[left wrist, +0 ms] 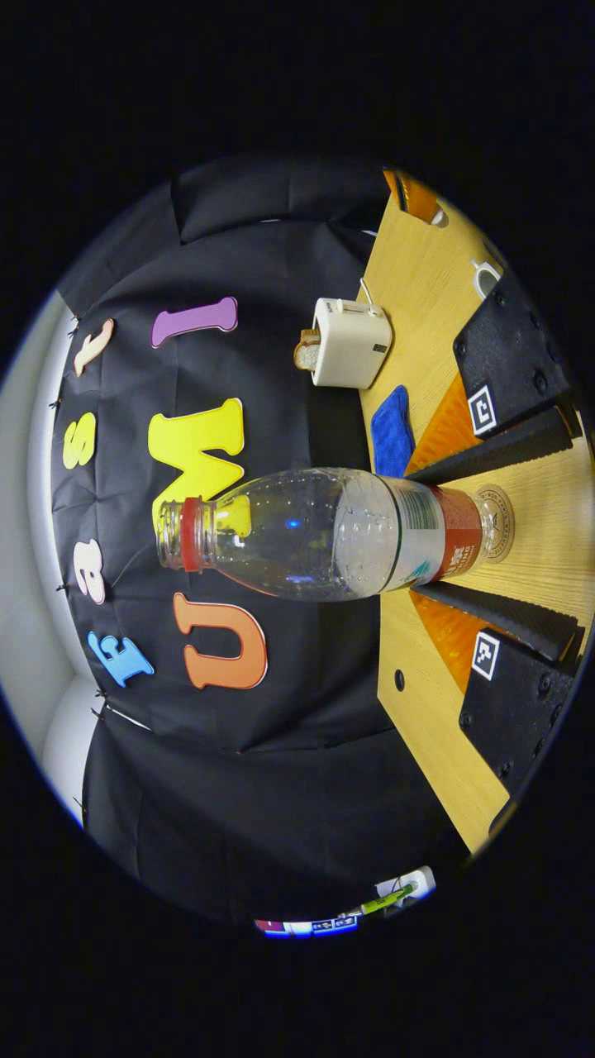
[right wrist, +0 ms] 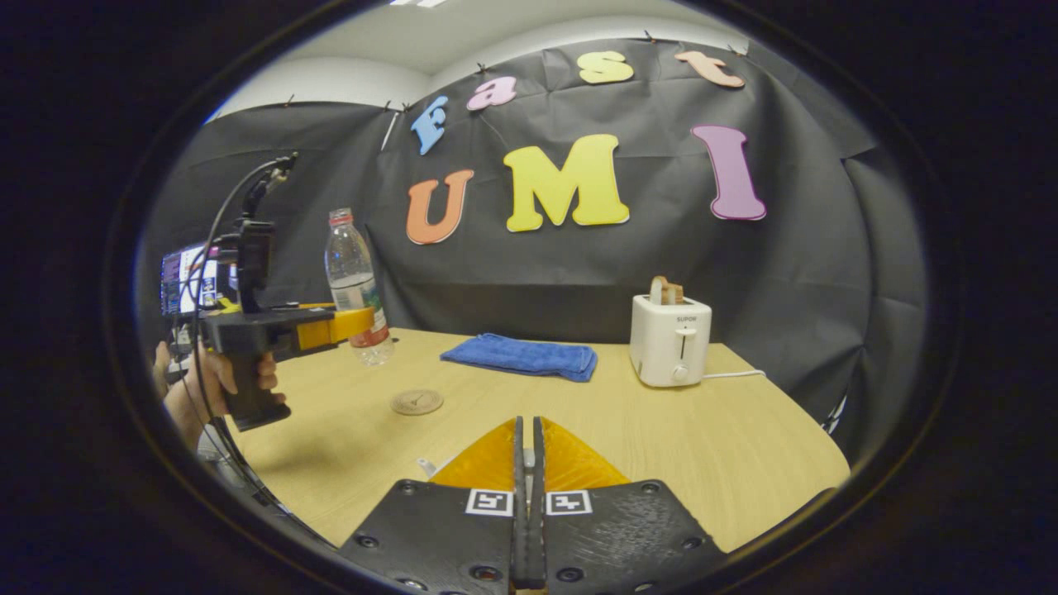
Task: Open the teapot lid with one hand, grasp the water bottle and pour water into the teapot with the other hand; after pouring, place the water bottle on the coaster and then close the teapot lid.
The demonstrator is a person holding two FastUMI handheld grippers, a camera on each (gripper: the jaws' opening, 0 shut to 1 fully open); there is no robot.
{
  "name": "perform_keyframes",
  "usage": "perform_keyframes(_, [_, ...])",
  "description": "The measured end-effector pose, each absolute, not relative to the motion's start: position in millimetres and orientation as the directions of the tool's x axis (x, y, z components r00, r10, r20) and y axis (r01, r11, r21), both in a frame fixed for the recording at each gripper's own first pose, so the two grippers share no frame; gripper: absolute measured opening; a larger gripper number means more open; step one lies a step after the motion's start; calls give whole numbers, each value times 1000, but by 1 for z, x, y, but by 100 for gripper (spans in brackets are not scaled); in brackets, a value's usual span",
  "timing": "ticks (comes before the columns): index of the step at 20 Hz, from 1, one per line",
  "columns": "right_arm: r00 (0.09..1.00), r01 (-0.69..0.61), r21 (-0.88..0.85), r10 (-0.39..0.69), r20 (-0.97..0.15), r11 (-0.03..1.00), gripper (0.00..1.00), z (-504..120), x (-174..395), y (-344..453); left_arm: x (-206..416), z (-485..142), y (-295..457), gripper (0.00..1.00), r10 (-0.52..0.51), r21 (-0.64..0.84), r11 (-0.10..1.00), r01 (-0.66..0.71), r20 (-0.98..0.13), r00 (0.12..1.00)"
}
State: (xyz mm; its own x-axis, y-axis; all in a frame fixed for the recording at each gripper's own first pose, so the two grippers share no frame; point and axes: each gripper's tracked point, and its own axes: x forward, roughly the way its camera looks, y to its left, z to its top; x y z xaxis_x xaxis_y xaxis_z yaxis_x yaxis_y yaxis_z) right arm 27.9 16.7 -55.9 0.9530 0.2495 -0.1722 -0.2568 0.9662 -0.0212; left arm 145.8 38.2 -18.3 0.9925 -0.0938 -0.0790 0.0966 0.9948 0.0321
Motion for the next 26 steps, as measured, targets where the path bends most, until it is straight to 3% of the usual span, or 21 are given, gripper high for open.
perform_keyframes(13, [947,-242,-18,232,-222,970,0,-76,36,10,195,-101,36,75,-105,-32,994,101,-237,966])
perform_keyframes(26, [944,-243,-15,233,-232,970,0,-82,39,12,195,-112,36,82,-100,-27,995,96,-282,954])
